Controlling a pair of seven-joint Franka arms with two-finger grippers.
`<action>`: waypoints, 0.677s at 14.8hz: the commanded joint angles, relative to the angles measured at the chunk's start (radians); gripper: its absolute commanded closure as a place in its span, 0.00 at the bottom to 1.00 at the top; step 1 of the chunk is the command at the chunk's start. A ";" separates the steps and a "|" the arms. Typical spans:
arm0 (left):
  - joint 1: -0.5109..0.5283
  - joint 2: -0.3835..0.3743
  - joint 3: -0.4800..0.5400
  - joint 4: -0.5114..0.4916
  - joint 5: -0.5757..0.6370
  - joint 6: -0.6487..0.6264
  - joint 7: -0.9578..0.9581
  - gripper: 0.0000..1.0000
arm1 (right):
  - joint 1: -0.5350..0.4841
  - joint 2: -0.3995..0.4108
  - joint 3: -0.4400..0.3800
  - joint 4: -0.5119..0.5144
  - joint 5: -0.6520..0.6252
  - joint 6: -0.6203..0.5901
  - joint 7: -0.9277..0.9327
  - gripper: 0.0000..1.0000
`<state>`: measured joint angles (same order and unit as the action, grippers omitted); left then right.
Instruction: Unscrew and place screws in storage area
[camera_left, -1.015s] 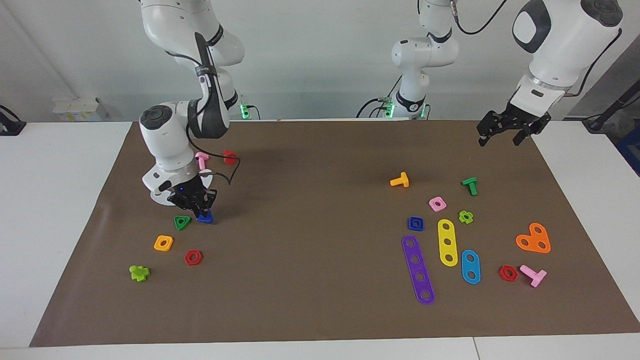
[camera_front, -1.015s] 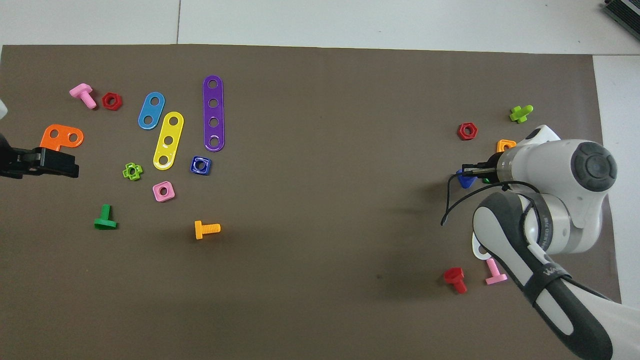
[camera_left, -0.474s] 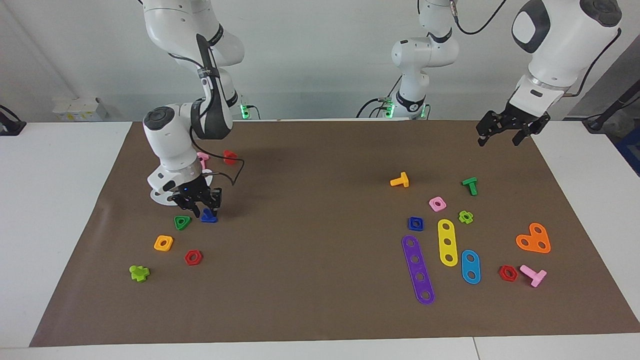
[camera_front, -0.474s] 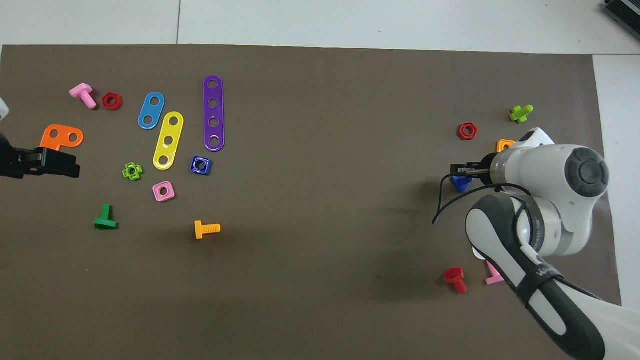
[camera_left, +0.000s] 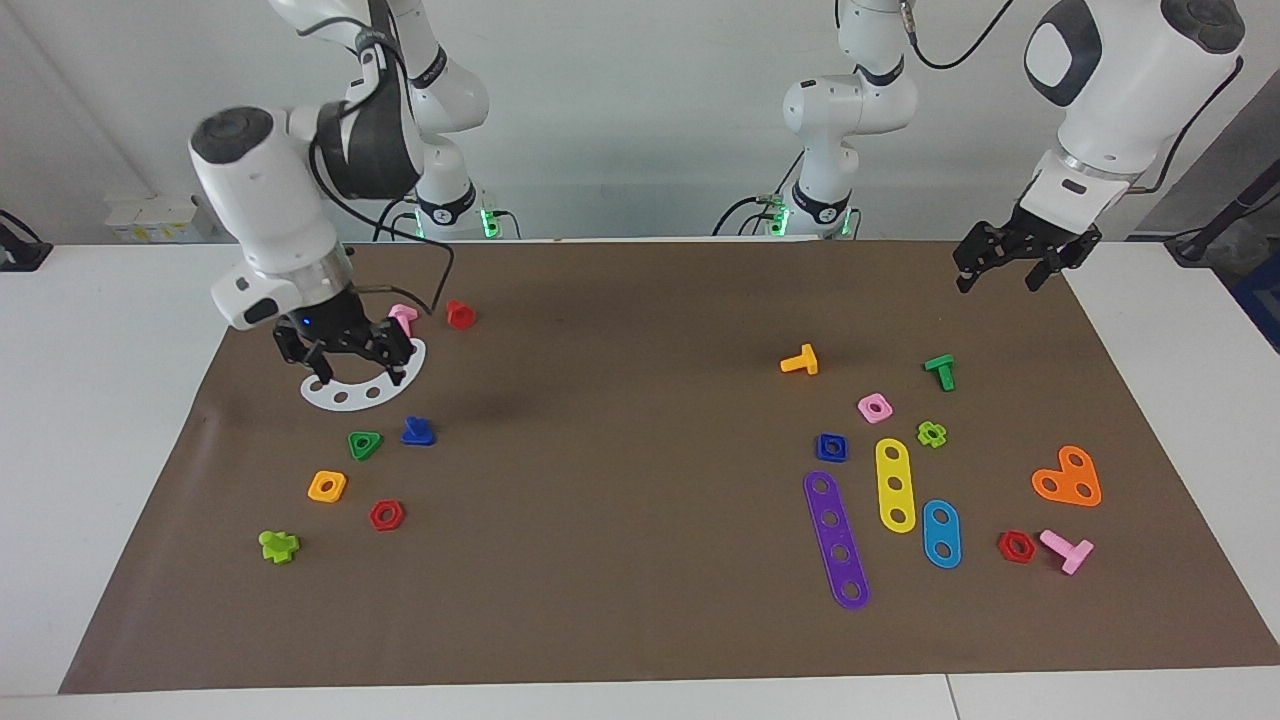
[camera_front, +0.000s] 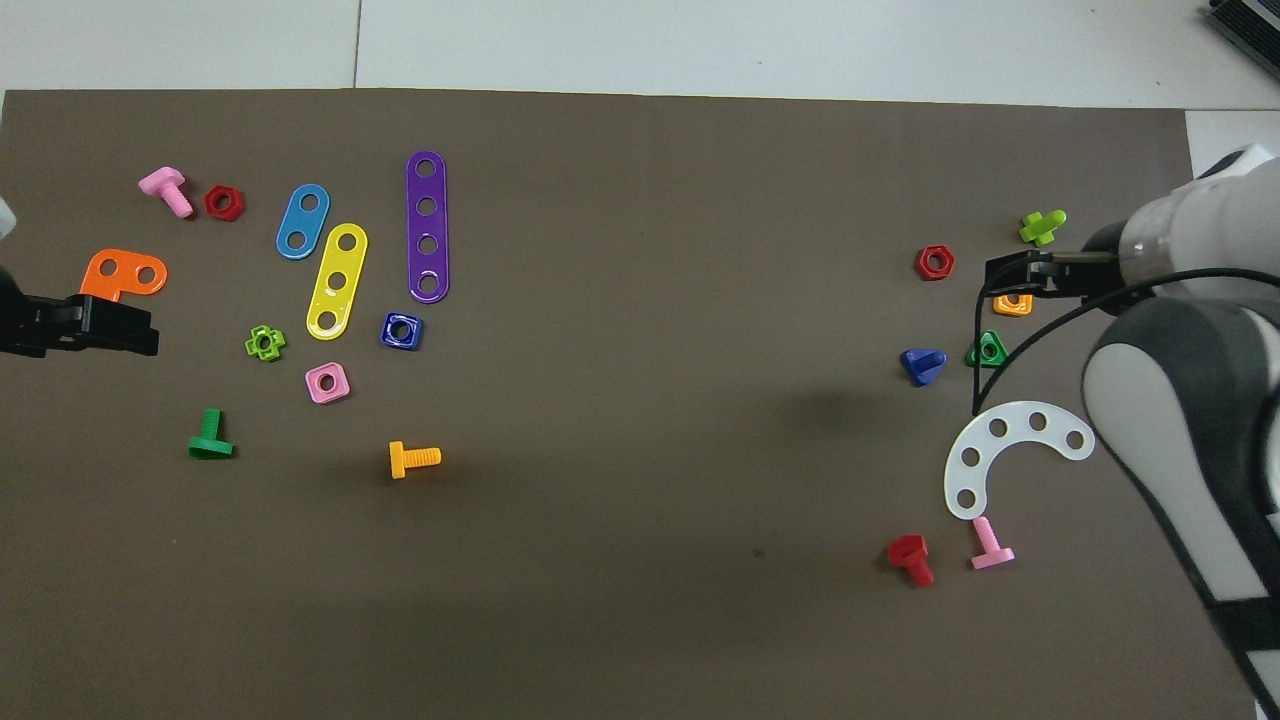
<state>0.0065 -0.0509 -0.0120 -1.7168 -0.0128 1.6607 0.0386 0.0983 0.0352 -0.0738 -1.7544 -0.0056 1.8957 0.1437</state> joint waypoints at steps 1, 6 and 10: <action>0.001 -0.030 0.000 -0.032 0.002 0.022 0.000 0.00 | -0.037 -0.040 0.006 0.111 -0.024 -0.183 0.037 0.00; 0.004 -0.030 0.004 -0.032 0.002 0.020 0.070 0.00 | -0.095 -0.113 0.003 0.130 -0.011 -0.334 0.039 0.00; 0.009 -0.030 0.006 -0.030 0.002 0.016 0.089 0.00 | -0.106 -0.135 0.003 0.096 -0.010 -0.345 0.027 0.00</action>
<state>0.0079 -0.0515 -0.0062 -1.7168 -0.0128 1.6610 0.1092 -0.0049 -0.0817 -0.0784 -1.6350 -0.0166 1.5552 0.1653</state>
